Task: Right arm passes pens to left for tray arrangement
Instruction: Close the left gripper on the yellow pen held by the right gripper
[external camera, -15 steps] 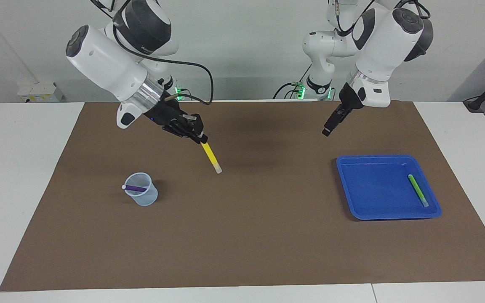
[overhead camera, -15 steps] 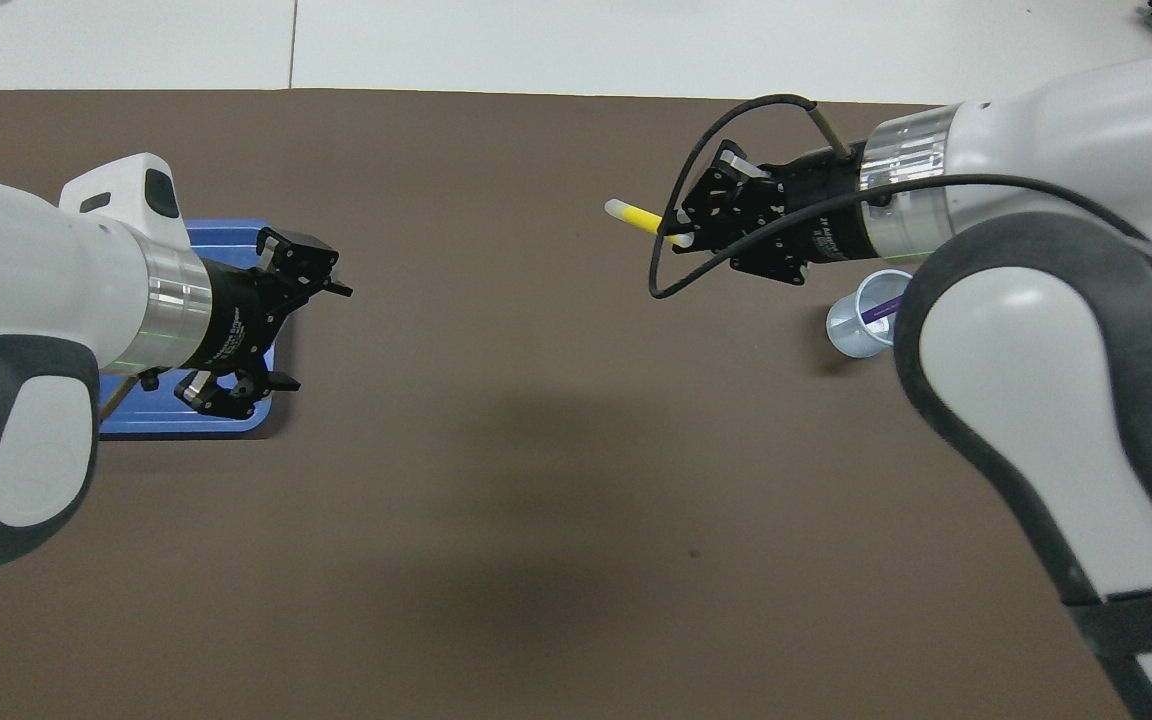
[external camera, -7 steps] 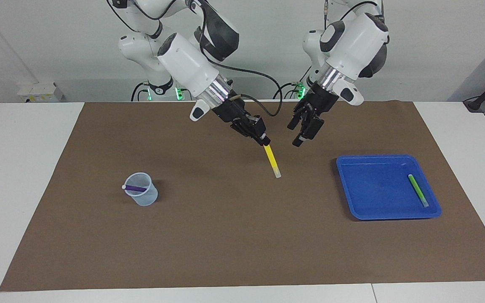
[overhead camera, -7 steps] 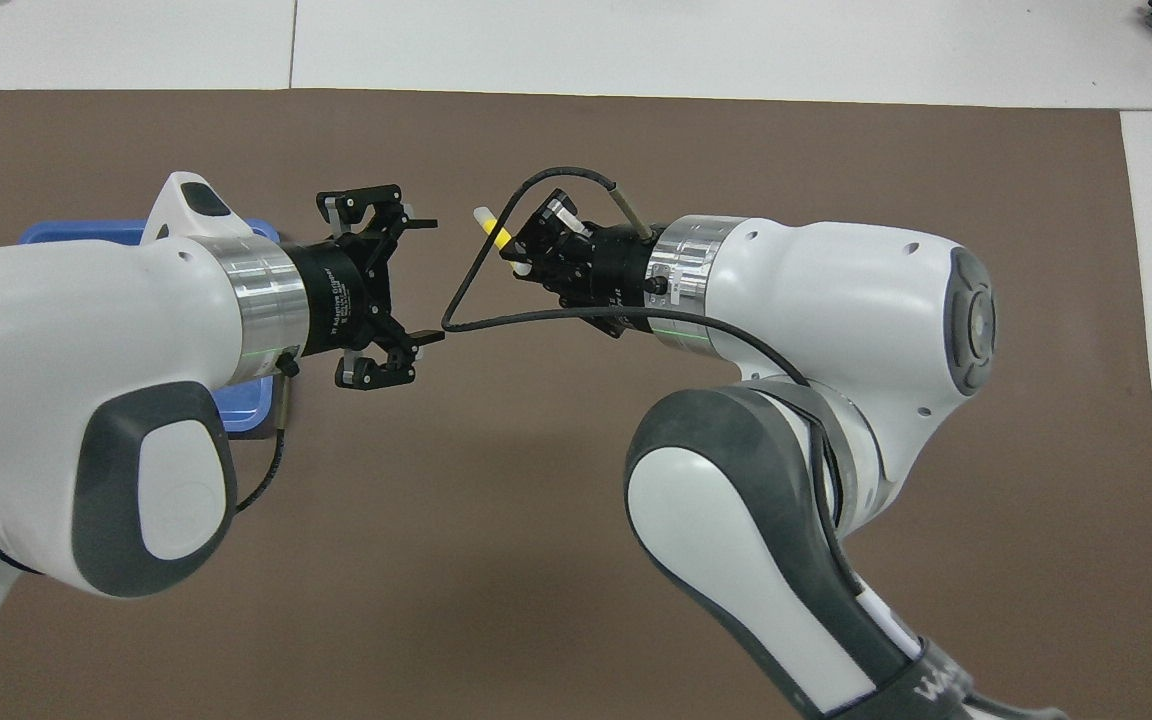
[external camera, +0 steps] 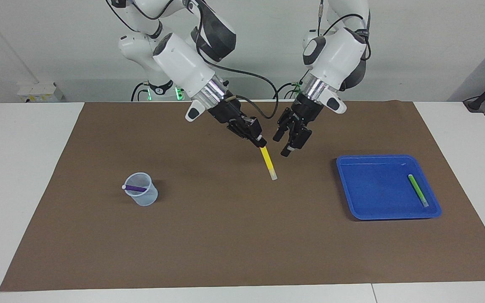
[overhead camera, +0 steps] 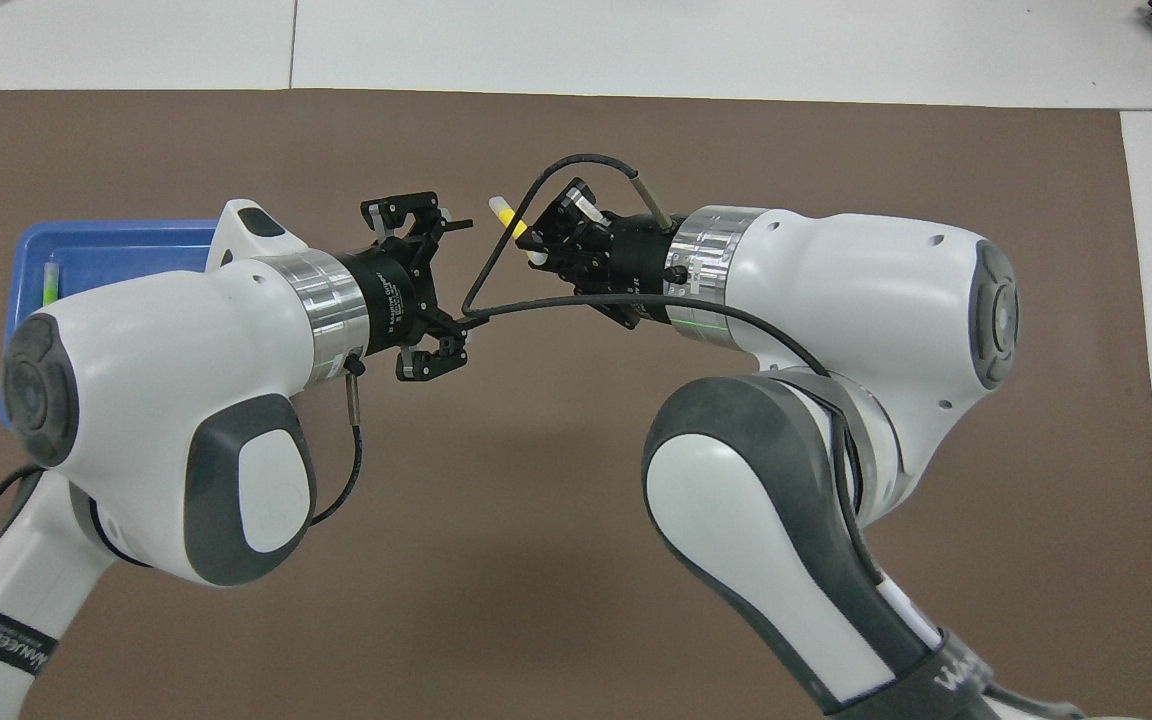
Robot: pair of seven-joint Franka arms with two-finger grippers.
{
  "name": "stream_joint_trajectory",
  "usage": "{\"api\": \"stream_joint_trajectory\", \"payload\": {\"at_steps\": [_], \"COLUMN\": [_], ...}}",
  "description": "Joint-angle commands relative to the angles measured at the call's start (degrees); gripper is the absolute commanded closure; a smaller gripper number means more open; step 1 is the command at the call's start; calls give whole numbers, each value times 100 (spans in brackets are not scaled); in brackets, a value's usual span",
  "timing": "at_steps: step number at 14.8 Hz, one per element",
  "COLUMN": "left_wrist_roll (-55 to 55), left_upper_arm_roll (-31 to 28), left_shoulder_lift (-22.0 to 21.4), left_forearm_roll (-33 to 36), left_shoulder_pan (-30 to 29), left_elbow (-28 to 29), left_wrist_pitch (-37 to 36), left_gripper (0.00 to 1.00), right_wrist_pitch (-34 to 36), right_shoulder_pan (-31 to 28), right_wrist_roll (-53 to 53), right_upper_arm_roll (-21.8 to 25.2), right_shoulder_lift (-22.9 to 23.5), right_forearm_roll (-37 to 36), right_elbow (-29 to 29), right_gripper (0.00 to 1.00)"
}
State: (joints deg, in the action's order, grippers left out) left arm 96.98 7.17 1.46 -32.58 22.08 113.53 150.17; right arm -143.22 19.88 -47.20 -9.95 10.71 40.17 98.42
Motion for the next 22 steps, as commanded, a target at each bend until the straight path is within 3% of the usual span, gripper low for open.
{"api": "stream_joint_trajectory", "payload": {"at_steps": [1,9,11,17,19,22], "left_wrist_roll": [215,840,735,665,559,454], "left_upper_arm_roll": [-84,-93,-93,-102,-102,-102], "left_shoulder_lift": [319,478,478,478,478,469], "left_forearm_roll": [-555,-574,-574,-530,-521,-521], "left_shoulder_pan": [306,420,525,613,596,543], "left_elbow": [21,-304,-261,-252,-252,-243], "left_wrist_pitch": [836,1146,1154,1128,1093,1023], "left_gripper": [15,24,37,57,69,70], "right_wrist_pitch": [39,39,31,31,31,31], "right_shoulder_pan": [-81,-72,-81,-72,-81,-72], "right_wrist_roll": [53,105,132,211,220,220], "right_upper_arm_roll": [-33,-33,-33,-33,-33,-33], "right_shoulder_lift": [-157,-157,-148,-148,-148,-148], "right_forearm_roll": [70,52,44,44,44,44], "right_elbow": [169,151,151,143,143,143], "right_gripper": [98,98,98,98,98,98]}}
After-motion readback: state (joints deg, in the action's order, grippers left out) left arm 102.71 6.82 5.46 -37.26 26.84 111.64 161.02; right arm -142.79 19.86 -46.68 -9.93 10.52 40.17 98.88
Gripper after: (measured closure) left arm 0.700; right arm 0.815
